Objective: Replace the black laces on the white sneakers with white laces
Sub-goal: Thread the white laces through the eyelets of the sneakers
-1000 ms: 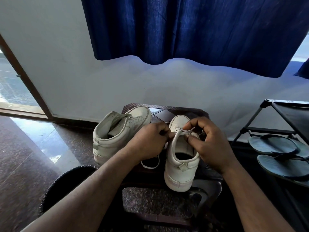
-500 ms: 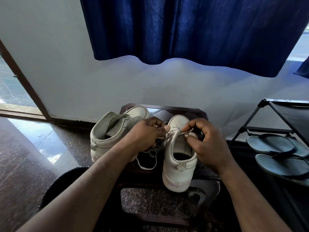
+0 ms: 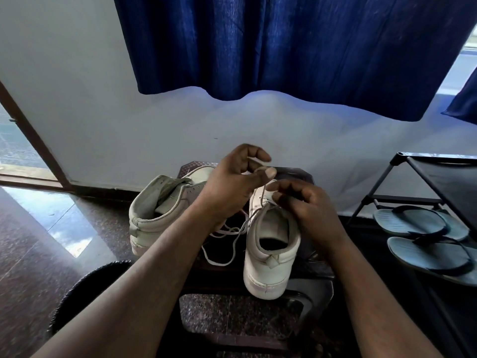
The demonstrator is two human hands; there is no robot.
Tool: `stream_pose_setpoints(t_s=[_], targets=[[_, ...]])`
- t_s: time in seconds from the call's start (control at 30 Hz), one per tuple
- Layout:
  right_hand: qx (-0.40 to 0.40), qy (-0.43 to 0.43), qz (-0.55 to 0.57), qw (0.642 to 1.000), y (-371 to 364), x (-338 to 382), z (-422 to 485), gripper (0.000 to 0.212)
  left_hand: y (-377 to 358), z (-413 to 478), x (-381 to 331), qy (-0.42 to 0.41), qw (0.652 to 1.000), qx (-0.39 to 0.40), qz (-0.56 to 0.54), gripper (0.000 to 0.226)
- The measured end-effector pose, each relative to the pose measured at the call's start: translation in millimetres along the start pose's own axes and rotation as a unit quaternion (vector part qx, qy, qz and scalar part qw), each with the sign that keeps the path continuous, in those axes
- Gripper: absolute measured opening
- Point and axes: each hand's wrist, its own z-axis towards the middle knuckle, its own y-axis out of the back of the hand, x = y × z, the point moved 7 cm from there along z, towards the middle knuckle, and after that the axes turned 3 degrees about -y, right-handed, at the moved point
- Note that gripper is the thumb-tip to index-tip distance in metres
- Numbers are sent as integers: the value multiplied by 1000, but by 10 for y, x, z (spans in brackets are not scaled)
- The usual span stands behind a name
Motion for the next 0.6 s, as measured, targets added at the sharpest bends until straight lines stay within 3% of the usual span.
stream_pose_setpoints(t_s=[0.1,0.2,0.4,0.6], targets=[[46,-8,109,993,-124,36,14,14,-107,17,-177,-73,997,8,-2,22],[27,20,121,992,-128,86,5,19,-131,52,-208,-122,988,-14,95,27],[-60,-1,266,962,164,69,-13,7,-120,49,7,-66,980,-11,185,20],[-111,-10,403,909,515,-54,-12,23,-100,55,287,11,959,70,274,16]])
